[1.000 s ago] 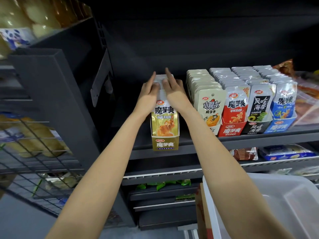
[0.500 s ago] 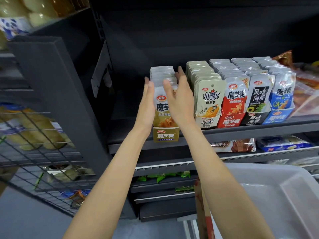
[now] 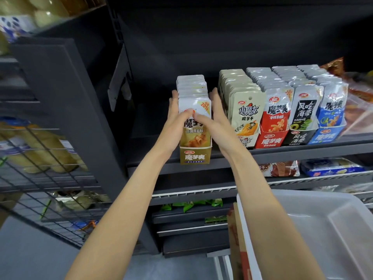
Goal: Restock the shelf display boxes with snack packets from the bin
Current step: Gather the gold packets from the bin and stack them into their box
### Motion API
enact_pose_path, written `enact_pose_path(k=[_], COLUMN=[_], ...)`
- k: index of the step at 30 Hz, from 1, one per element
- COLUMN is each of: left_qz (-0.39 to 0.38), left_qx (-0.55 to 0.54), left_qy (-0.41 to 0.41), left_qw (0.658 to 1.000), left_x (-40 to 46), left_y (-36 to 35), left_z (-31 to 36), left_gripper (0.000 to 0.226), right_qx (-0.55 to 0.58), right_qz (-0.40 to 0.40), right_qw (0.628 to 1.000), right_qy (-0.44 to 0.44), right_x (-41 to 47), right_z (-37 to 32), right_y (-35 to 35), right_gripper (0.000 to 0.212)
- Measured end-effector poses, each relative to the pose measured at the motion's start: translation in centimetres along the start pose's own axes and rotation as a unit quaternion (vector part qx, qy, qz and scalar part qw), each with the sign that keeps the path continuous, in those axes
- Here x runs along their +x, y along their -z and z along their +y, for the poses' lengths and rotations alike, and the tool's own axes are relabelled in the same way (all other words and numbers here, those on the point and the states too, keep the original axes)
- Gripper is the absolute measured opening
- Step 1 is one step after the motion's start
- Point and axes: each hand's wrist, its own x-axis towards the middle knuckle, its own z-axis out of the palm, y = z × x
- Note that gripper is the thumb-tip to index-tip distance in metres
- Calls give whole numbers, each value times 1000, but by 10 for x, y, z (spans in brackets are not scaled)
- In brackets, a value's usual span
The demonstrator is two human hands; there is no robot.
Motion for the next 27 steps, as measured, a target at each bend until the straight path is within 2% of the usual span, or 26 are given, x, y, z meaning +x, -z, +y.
enact_pose_path(k=[4, 10, 13, 16, 20, 23, 27], left_qz=[32, 21, 34, 65, 48, 64, 68], left_qx=[-57, -31, -39, -16, 36, 52, 28], left_qy=[2, -22, -30, -30, 7, 26, 73], left_qw=[998, 999, 998, 997, 998, 996, 995], left_x=[7, 9, 11, 22, 38, 48, 60], left_y=[-4, -9, -4, 3, 10, 11, 13], left_z=[13, 13, 13, 16, 17, 14, 12], left_gripper=[64, 90, 68, 53, 42, 44, 64], right_qx=[14, -21, -36, -38, -150, -146, -125], right_qz=[32, 25, 6, 35, 32, 25, 37], right_qw=[999, 999, 999, 998, 988, 989, 991], right_qy=[22, 32, 35, 32, 24, -8, -2], right_x=[16, 20, 23, 32, 49, 53, 53], right_z=[-9, -3, -5, -13, -19, -17, -13], right_y=[-6, -7, -3, 2, 4, -3, -5], right_gripper=[82, 77, 78, 76, 62, 72, 59])
